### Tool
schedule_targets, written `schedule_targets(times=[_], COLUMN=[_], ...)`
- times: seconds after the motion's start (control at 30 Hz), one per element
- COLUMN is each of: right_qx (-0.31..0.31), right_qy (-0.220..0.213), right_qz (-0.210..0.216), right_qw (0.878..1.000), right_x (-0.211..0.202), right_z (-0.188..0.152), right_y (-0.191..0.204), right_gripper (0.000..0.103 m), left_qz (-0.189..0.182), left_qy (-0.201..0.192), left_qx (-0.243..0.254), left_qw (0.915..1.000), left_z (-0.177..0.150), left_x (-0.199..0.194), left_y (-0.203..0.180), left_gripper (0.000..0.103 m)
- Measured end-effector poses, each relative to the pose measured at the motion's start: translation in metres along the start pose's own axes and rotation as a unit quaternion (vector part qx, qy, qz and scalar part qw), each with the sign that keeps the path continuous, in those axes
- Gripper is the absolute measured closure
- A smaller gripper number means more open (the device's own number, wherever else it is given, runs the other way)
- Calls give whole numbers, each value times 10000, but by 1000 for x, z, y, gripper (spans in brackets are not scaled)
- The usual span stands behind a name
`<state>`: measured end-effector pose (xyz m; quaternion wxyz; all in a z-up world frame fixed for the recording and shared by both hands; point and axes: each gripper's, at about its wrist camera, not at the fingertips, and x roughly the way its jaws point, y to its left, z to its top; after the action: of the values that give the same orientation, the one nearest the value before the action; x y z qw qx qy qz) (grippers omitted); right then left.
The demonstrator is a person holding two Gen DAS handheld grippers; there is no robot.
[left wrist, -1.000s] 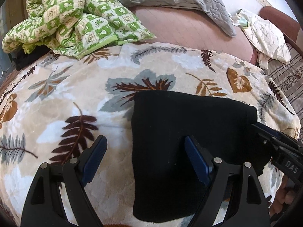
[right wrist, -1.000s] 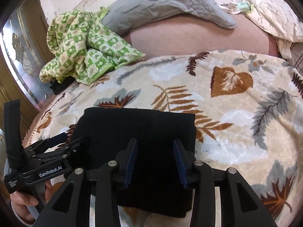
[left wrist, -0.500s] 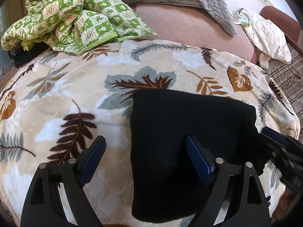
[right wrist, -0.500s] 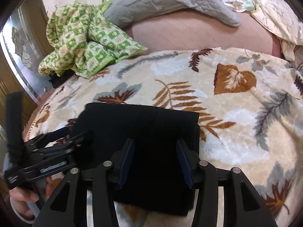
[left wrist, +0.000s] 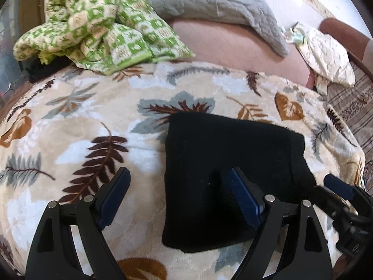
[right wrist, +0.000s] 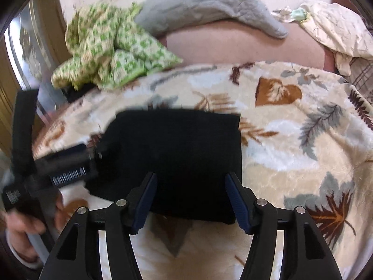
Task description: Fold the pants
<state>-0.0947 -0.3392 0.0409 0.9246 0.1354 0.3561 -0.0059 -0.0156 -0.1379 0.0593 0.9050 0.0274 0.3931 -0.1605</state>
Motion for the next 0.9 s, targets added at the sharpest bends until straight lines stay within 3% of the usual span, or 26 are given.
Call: schedule_targets(times=[0.27, 0.5, 0.9], right_qx=[92, 52, 78], right_qy=[-160, -64, -366], right_qz=[-248, -227, -196], right_qw=[9995, 9997, 9991], right_x=[-8, -9, -48], right_z=[5, 0, -8], right_y=[7, 16, 21], right_gripper=[32, 29, 24], left_qz=[92, 172, 147], left_qy=[-205, -295, -600], left_qx=[-5, 80, 18], left_qw=[9997, 9994, 9981], left_z=[-10, -18, -28], left_x=[-27, -46, -84], left_y=[2, 3, 0], left_gripper=[16, 16, 16])
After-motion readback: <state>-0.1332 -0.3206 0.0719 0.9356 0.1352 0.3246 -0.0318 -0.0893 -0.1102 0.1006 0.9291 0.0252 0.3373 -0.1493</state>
